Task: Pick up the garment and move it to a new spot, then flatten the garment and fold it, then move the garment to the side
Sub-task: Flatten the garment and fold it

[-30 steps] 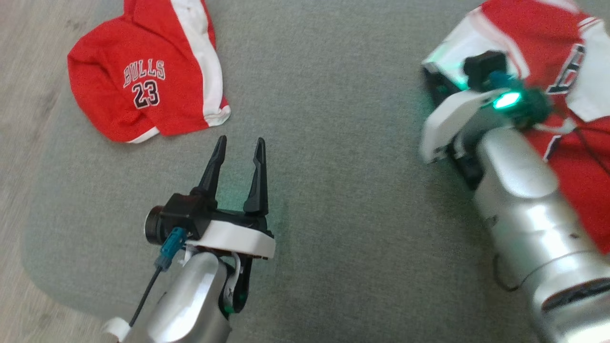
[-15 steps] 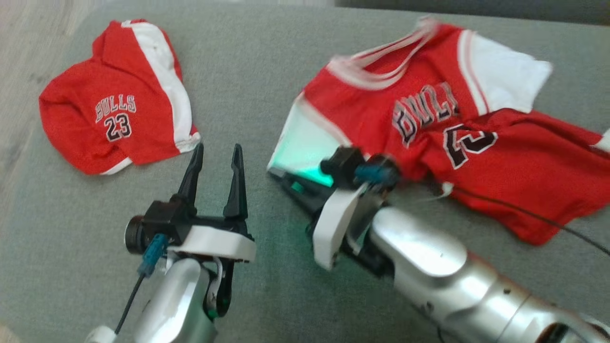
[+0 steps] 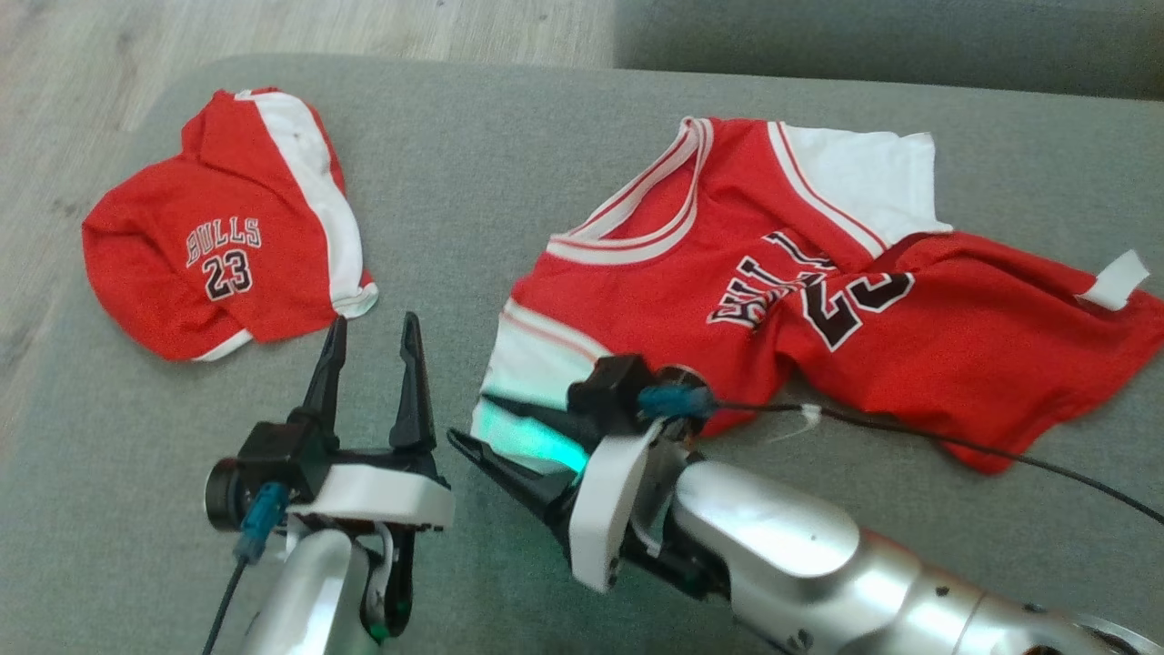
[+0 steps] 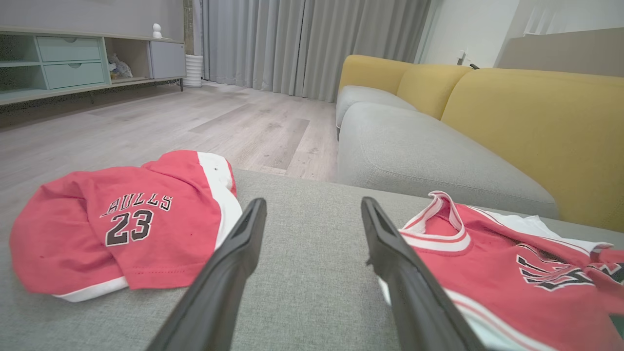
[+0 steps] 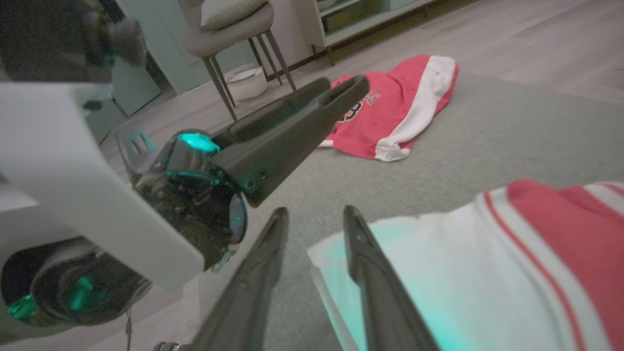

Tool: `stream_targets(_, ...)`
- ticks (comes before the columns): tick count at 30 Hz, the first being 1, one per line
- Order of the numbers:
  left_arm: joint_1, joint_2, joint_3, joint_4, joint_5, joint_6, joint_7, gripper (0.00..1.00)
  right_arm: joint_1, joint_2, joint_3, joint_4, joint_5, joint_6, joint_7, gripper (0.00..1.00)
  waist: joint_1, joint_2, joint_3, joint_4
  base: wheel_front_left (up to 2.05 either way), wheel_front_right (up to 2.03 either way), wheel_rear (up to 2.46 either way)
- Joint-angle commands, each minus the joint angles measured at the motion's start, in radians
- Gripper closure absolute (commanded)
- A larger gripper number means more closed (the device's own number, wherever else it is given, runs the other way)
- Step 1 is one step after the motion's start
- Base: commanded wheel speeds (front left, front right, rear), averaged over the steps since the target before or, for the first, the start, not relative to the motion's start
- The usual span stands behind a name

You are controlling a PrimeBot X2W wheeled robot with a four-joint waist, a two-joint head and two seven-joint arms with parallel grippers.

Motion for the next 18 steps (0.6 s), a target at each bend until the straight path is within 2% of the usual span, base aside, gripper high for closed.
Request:
stream_targets(1, -0.012, 0.008, 0.038, -0.029, 0.01, -0.004, -0.005, 0.0, 0.002, 0.025, -0.03, -0.02, 0.012, -0.001, -0.028, 0.0, 0.0001, 0.0, -0.009, -0.007, 0.0, 0.0, 0.0)
stream_targets(5, -0.005, 0.008, 0.033, -0.032, 0.011, -0.007, -0.005, 0.0, -0.003, 0.007, -0.13, 0.008, 0.013, -0.001, -0.109, 0.0, 0.0001, 0.0, -0.027, -0.026, 0.0, 0.0, 0.0)
stream_targets(10, 0.002, 0.008, 0.024, -0.039, 0.008, -0.005, -0.005, 0.0, 0.03, -0.069, -0.337, 0.054, -0.047, -0.001, -0.184, 0.0, 0.0001, 0.0, -0.044, -0.057, 0.0, 0.0, 0.0)
stream_targets(14, 0.014, 0.008, 0.018, -0.045, 0.005, -0.003, -0.005, 0.0, 0.114, -0.115, -0.59, 0.094, -0.156, -0.001, -0.202, 0.0, 0.0001, 0.0, -0.049, -0.09, 0.0, 0.0, 0.0)
stream_targets(15, 0.019, 0.008, 0.014, -0.047, 0.005, -0.003, -0.005, 0.0, 0.175, -0.117, -0.737, 0.078, -0.225, -0.001, -0.203, 0.0, 0.0001, 0.0, -0.047, -0.108, 0.0, 0.0, 0.0)
stream_targets(18, 0.022, 0.008, 0.008, -0.049, 0.005, -0.002, -0.005, 0.0, 0.284, -0.084, -0.92, 0.03, -0.326, -0.001, -0.203, 0.0, 0.0001, 0.0, -0.04, -0.133, 0.0, 0.0, 0.0)
